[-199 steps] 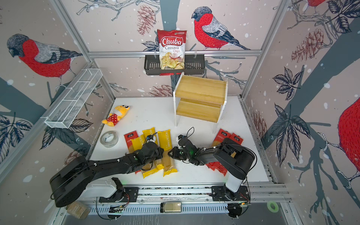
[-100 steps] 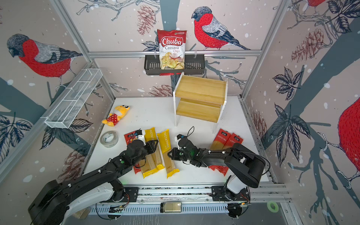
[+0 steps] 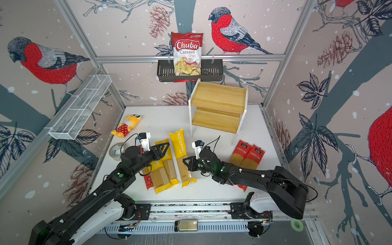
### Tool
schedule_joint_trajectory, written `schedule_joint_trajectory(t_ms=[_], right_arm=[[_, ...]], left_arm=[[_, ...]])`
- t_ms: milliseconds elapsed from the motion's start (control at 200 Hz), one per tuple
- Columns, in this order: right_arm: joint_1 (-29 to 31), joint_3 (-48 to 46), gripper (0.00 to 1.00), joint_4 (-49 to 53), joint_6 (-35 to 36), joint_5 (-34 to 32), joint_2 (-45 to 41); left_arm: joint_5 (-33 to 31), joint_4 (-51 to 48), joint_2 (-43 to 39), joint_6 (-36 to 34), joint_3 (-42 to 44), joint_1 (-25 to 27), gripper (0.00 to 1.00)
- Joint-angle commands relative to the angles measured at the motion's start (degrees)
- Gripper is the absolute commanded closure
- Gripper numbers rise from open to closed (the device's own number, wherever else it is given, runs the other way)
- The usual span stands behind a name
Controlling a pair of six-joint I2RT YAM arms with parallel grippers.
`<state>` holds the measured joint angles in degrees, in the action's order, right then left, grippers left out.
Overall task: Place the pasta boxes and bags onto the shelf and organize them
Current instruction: 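Lift the yellow bag upright with both grippers toward the wooden shelf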
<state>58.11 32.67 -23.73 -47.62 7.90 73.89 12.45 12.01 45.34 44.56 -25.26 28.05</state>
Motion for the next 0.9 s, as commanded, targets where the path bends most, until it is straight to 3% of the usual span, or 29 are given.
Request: schedule_joint_trajectory(t_ms=[0,195,280,445,610,765,896], right_arm=[[0.0,0.5,1.0,-9.9,2.4,-3.1,-3.9],[0.1,-0.3,1.0,-13.0,2.4,-3.3,-8.7],[0.1,0.0,1.0,-14.8,2.4,-1.5,-9.5],[0.6,1.6,1.0,-14.5,2.5,1.3,-10.6],[0.5,2.0,1.0,-14.7,3.1,2.3,-11.7],[-0.4,2.5,0.98,-14.5,3.6,4.2,-11.6],[-1.6,1.9,0.96,-14.2,3.2,4.9,-11.7]], left_arm=[[8.6,5.2,0.4,-0.6,-0.3,-1.2,0.38],[15.7,19.8,4.6,5.2,2.0,-1.3,0.31],[19.6,23.8,8.7,5.7,0.7,-1.4,0.23],[23.8,32.3,12.8,8.3,-0.3,-1.2,0.24],[26.2,37.7,15.9,9.6,-2.2,-0.9,0.32],[27.9,40.7,19.0,9.8,-4.3,-0.7,0.53],[28.8,43.2,21.1,10.2,-5.7,-0.7,0.64]])
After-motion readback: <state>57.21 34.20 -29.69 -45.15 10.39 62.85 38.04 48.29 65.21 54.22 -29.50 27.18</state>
